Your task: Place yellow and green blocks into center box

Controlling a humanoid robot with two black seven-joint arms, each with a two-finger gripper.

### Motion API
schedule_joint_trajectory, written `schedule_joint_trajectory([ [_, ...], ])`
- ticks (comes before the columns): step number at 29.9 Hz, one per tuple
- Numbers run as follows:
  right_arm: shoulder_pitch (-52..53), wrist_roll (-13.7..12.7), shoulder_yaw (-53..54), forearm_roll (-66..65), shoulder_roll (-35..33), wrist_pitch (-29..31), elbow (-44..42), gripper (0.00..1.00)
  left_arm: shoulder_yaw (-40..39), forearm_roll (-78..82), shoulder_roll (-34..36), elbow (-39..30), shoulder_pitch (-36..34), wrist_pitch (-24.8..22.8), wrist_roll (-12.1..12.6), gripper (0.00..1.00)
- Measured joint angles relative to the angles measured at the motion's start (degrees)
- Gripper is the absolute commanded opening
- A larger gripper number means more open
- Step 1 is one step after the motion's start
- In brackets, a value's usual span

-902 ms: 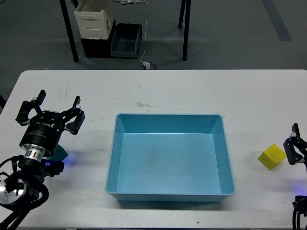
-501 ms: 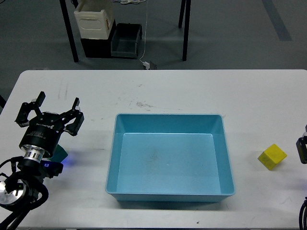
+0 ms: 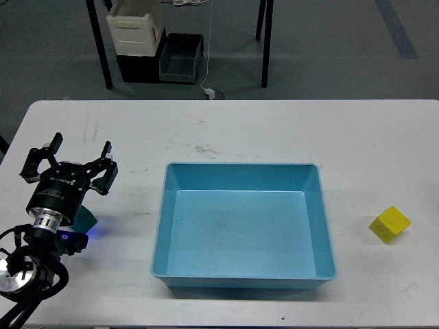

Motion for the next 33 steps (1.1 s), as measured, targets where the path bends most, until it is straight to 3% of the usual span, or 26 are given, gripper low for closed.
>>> schedule_joint_trajectory([
  [3,2.73,3.43,-6.80,-14.62,-7.04,1.96,0.20,1.00,0.00,0.00,-0.02,0.07,0.01,0.00,0.00,1.00],
  [7,8.05,11.57,-22.09,-28.03,-19.46,3.19,-0.04,1.00,0.00,0.00,-0.03,0.14,0.02,0.05,0.00,1.00],
  [11,12.45,21.17,-37.38,-31.90,-30.02,3.31,0.02,1.00,0.00,0.00,-0.04,0.36,0.01,0.06,0.00,1.00],
  [13,14.80,24.11,-43.35,-33.05,-34.06,3.31,0.22,1.00,0.00,0.00,-0.21,0.74,0.01,0.06,0.00,1.00],
  [16,18.32,25.32,-51.11,-37.52,-38.09,3.31,0.24,1.00,0.05,0.00,-0.95,1.35,0.01,0.05,0.00,1.00],
  [21,22.19,25.50,-59.71,-46.72,-39.25,3.30,-0.13,1.00,0.07,0.00,-1.35,2.05,0.01,0.01,0.00,1.00],
  [29,25.82,25.53,-69.27,-60.02,-35.19,3.60,-2.84,1.00,0.25,0.00,-1.50,2.86,-0.20,0.00,0.00,1.00],
  [33,32.16,25.52,-75.80,-62.43,-33.20,6.65,-4.75,1.00,0.34,0.00,-2.31,3.06,-0.48,0.00,0.03,1.00],
])
